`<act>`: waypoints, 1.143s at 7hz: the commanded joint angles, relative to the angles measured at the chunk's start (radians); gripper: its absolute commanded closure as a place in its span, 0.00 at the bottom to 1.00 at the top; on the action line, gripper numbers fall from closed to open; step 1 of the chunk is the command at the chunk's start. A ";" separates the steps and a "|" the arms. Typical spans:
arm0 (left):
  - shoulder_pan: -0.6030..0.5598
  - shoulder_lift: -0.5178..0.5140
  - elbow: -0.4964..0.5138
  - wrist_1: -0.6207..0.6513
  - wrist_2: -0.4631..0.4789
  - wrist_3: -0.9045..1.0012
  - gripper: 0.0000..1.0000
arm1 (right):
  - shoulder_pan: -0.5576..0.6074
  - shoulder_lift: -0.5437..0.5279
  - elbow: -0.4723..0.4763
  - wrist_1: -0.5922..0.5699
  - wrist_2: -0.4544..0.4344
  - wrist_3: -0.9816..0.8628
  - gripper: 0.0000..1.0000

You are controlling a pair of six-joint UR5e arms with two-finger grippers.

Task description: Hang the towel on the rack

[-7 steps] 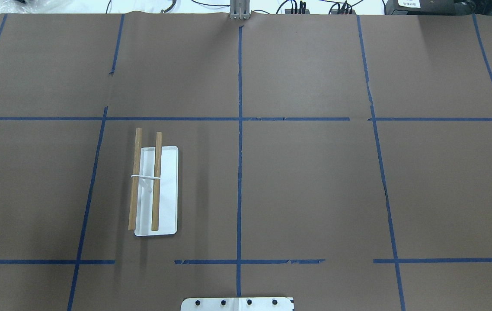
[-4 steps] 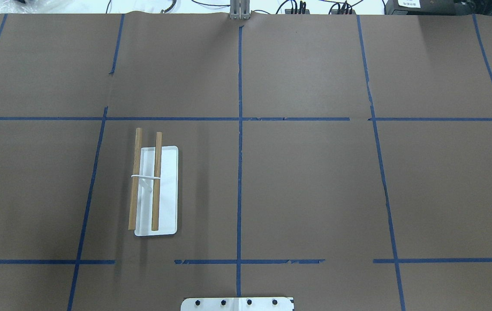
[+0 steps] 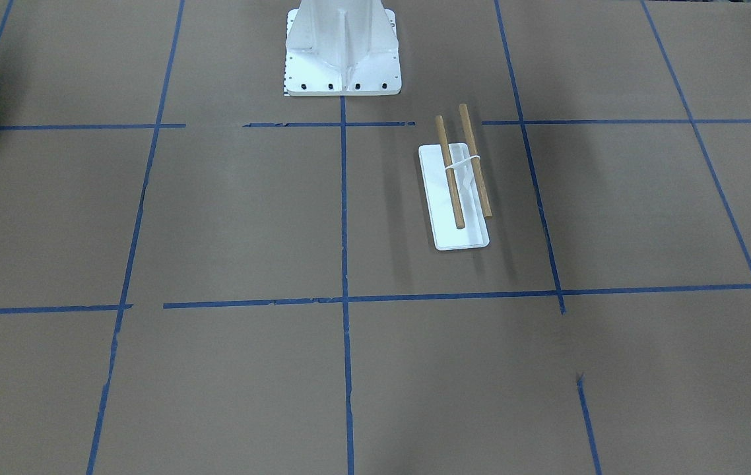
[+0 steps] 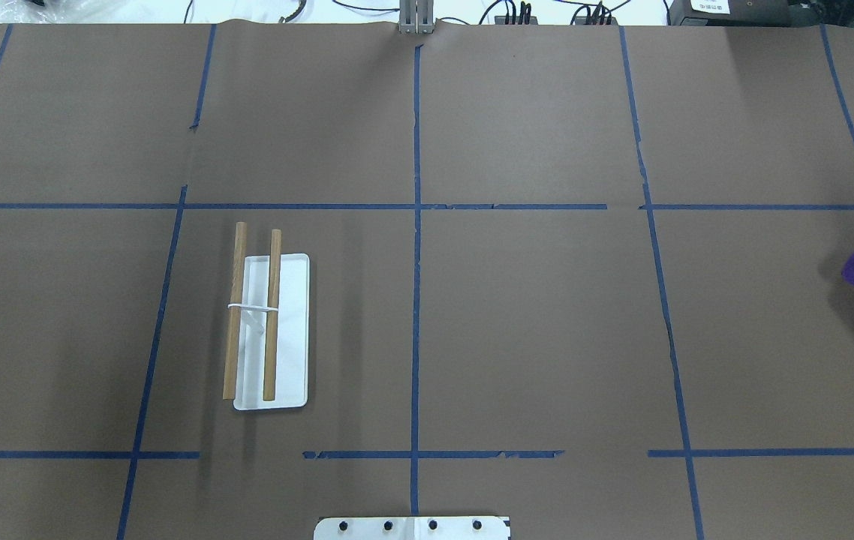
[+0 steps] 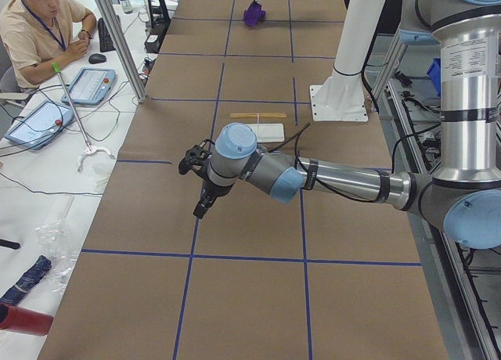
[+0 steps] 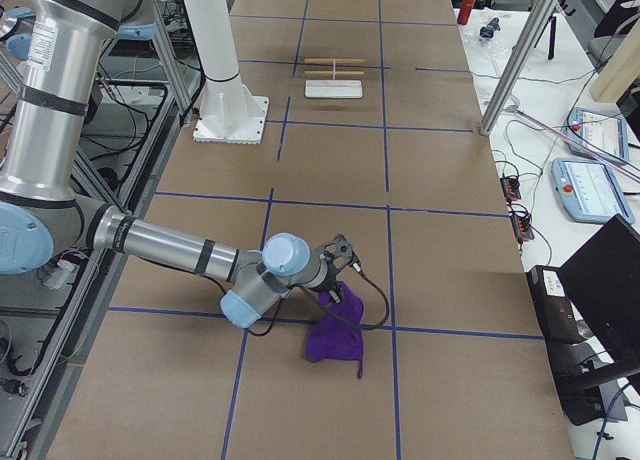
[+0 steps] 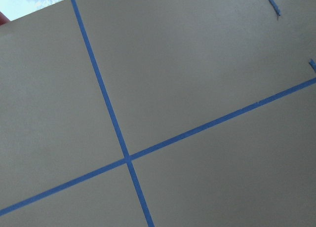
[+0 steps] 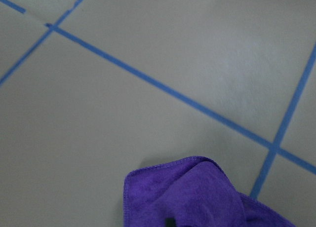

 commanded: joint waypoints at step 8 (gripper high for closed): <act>0.301 -0.195 -0.067 -0.231 -0.024 -0.752 0.00 | -0.542 0.640 0.368 -0.580 -0.357 0.653 1.00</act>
